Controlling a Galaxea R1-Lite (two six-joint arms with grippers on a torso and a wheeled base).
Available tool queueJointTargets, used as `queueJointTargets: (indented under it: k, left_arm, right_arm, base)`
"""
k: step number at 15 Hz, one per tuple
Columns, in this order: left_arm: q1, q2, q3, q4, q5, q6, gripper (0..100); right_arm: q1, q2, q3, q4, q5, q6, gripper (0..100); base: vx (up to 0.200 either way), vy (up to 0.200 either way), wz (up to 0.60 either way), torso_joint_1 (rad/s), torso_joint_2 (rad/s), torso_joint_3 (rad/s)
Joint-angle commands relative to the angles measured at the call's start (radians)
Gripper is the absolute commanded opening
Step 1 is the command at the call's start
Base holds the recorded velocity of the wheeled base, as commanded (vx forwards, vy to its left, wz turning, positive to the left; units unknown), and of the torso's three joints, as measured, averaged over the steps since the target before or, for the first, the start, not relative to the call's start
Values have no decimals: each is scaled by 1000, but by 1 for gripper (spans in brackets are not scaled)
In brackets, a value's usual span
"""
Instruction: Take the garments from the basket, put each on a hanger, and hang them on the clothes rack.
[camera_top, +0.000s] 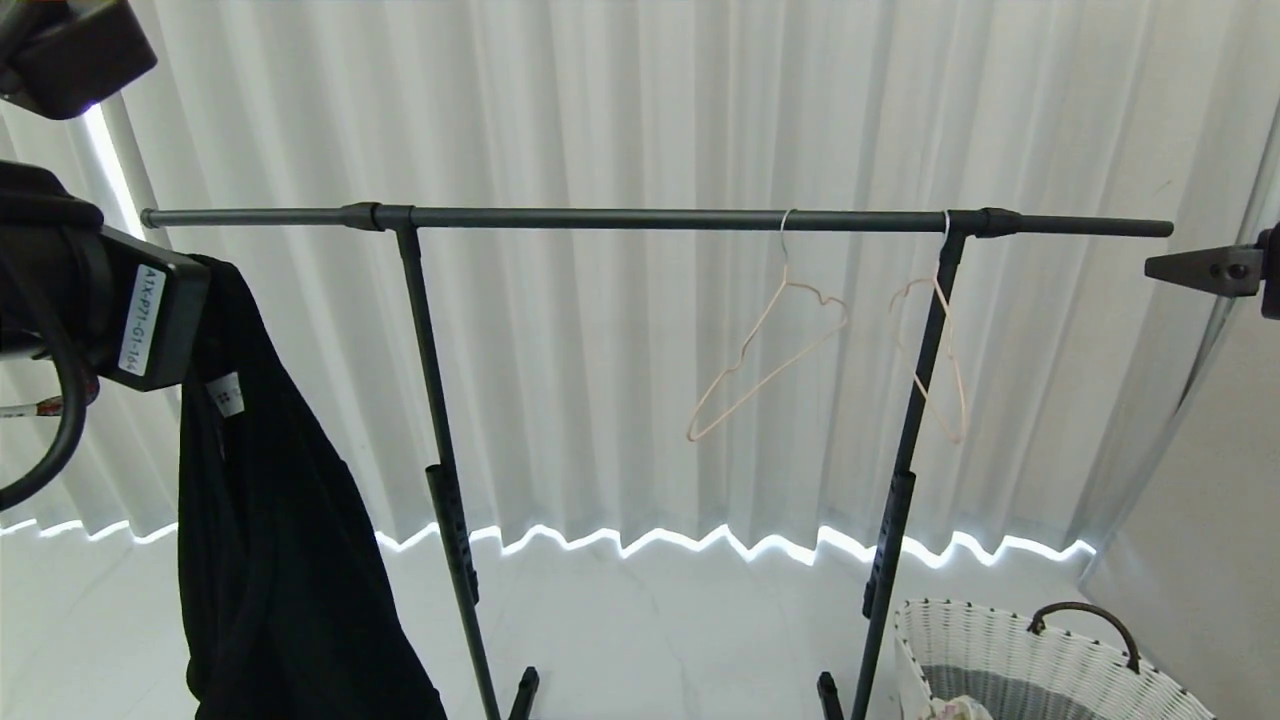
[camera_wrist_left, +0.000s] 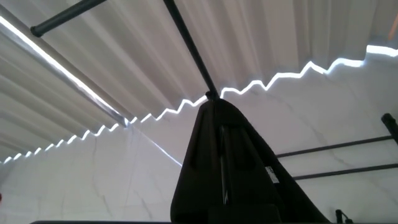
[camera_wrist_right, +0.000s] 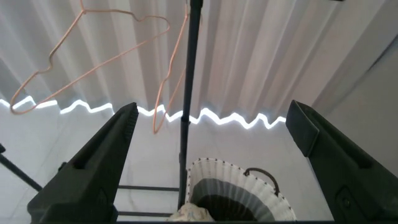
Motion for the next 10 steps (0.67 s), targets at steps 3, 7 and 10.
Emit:
queueJointTargets:
  k: [3, 7, 10]
  left_arm:
    - [0, 2, 0, 0, 1, 0, 0]
    - [2, 2, 1, 0, 1, -3, 0]
    - [2, 4, 4, 0, 1, -5, 0]
  right_arm:
    - [1, 22, 5, 1, -5, -2, 100]
    - [1, 51, 6, 2, -5, -4, 100]
    - [3, 116, 1, 1, -1, 42, 100]
  base:
    - [200, 0, 0, 5, 2, 2]
    - [200, 0, 0, 1, 0, 4]
    - [133, 0, 0, 2, 3, 3]
